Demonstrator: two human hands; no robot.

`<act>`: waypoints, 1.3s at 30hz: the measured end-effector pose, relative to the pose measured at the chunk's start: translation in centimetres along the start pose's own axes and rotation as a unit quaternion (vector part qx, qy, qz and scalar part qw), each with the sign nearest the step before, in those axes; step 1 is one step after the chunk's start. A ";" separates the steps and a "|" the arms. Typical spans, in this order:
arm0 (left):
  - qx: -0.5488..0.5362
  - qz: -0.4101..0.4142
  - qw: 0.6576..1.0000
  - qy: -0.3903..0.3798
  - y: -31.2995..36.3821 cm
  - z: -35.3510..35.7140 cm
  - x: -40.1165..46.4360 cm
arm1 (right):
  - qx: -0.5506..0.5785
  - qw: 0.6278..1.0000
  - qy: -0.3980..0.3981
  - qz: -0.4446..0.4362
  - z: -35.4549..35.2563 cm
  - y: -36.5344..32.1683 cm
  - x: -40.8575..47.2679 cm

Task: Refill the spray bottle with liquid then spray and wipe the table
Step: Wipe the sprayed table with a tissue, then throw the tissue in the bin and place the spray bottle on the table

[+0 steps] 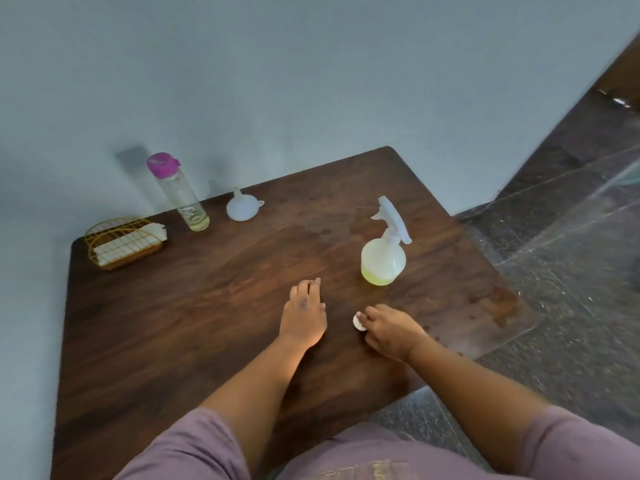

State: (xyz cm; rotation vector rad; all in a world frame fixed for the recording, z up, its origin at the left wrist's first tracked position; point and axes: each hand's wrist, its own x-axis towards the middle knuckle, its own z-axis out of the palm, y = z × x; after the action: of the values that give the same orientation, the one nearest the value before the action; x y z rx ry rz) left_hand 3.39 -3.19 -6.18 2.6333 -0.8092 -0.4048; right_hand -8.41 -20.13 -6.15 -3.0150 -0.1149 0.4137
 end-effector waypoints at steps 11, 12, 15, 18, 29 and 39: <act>-0.070 0.164 0.984 -0.021 9.0 2.5 0.5 | 0.423 0.697 0.150 0.559 -3.0 11.4 -7.3; -0.078 0.164 0.983 -0.023 10.3 2.6 0.7 | 0.470 0.658 0.172 0.562 -3.1 12.1 -7.4; -0.112 0.172 0.978 -0.041 14.6 2.9 2.0 | 0.556 0.581 0.223 0.551 -3.3 14.1 -7.5; -0.135 0.173 0.974 -0.059 18.6 3.6 4.2 | 0.548 0.592 0.234 0.543 -3.7 16.6 -7.6; -0.150 0.068 0.985 -0.059 29.0 7.8 15.8 | 0.448 0.697 0.117 0.547 -4.0 33.2 -6.7; 0.005 0.105 0.994 0.015 32.7 10.0 23.5 | 0.451 0.722 0.076 0.519 -4.9 44.4 -0.4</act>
State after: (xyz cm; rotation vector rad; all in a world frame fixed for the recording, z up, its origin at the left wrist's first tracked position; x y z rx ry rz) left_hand 2.63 -44.65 -5.49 2.5233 -1.0667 -0.3054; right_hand -4.71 -64.62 -6.05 -1.8155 1.3847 0.1619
